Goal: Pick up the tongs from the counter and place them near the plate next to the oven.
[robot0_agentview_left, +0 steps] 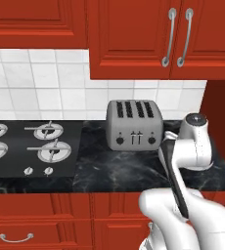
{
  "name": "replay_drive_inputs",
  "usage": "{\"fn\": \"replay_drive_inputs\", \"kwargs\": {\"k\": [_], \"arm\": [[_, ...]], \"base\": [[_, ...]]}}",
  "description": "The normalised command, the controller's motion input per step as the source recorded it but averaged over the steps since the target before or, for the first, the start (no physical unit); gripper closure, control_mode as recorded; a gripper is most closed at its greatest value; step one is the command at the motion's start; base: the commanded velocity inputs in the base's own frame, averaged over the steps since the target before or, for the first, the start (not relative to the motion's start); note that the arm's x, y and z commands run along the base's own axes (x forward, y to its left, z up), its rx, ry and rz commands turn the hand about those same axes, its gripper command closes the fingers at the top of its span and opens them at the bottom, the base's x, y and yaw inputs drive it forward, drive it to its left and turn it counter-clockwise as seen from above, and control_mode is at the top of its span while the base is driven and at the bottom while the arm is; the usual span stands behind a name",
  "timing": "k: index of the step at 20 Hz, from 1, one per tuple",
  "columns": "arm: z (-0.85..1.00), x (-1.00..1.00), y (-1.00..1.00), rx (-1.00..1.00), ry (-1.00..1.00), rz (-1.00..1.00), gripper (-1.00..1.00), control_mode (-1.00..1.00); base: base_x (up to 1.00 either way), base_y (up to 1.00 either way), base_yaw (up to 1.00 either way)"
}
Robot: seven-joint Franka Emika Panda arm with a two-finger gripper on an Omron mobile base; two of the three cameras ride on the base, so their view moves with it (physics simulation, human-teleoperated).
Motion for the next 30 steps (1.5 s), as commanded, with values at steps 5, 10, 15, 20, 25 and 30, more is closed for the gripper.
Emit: {"fn": "replay_drive_inputs", "kwargs": {"k": [5, 10, 15, 20, 25, 30], "arm": [[-0.47, 0.63, 0.12, -0.03, 0.0, 0.39, 1.0, -1.0], [-0.51, 0.55, 0.01, -0.13, 0.06, 0.48, 1.0, -1.0], [-0.33, 0.16, -0.13, -0.22, 0.1, 0.54, 1.0, -1.0], [-0.35, 0.0, 0.0, -0.36, 0.21, 0.53, 1.0, -1.0], [-0.63, 0.11, -0.01, -0.25, 0.16, 0.47, 1.0, -1.0], [-0.74, 0.14, -0.08, -0.06, 0.0, 0.38, 1.0, -1.0]], "base": [[0.0, 0.0, 0.0], [0.0, 0.0, 0.0], [0.0, 0.0, 0.0], [0.0, 0.0, 0.0], [0.0, 0.0, 0.0], [0.0, 0.0, 0.0]]}}
